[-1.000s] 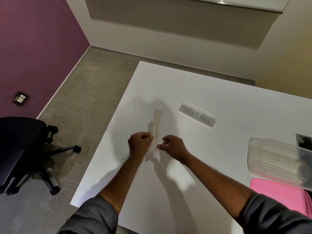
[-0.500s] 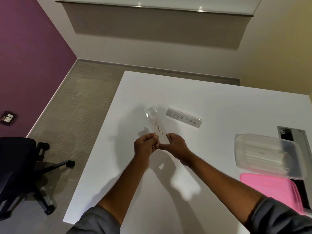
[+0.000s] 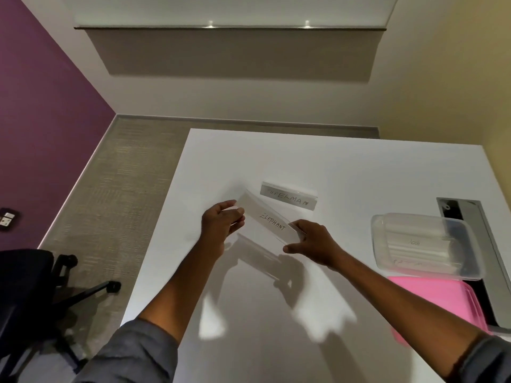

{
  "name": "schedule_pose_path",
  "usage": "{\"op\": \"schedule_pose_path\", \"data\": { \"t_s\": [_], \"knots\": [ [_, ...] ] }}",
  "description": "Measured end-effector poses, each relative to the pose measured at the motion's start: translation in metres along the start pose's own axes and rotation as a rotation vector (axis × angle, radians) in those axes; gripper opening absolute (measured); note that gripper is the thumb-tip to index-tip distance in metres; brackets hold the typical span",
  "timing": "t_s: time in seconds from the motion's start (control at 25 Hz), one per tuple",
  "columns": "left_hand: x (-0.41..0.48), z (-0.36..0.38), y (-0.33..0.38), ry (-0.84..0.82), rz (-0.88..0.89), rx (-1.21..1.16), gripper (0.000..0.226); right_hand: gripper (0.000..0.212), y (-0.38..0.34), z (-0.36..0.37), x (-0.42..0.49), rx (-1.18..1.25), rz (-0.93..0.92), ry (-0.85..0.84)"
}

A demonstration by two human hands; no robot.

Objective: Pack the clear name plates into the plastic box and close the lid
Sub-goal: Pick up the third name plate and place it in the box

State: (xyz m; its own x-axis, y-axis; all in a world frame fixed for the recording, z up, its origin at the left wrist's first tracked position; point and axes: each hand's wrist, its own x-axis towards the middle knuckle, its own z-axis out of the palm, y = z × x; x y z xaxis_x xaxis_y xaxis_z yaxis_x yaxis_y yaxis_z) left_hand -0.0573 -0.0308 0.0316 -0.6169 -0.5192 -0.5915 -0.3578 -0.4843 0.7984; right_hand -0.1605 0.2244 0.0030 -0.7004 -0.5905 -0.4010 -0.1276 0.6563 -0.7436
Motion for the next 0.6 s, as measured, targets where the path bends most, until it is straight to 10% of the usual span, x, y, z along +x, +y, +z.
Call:
{"op": "schedule_pose_path", "data": {
  "t_s": [0.28,0.6],
  "knots": [
    [-0.004,0.025,0.011,-0.336,0.22,0.971,0.085,0.056,0.041,-0.05,-0.024,-0.135,0.028,-0.053],
    [-0.034,0.107,0.002,-0.661,0.407,1.592,0.059,0.064,0.079,-0.117,-0.06,-0.194,0.025,-0.073]
  ]
}}
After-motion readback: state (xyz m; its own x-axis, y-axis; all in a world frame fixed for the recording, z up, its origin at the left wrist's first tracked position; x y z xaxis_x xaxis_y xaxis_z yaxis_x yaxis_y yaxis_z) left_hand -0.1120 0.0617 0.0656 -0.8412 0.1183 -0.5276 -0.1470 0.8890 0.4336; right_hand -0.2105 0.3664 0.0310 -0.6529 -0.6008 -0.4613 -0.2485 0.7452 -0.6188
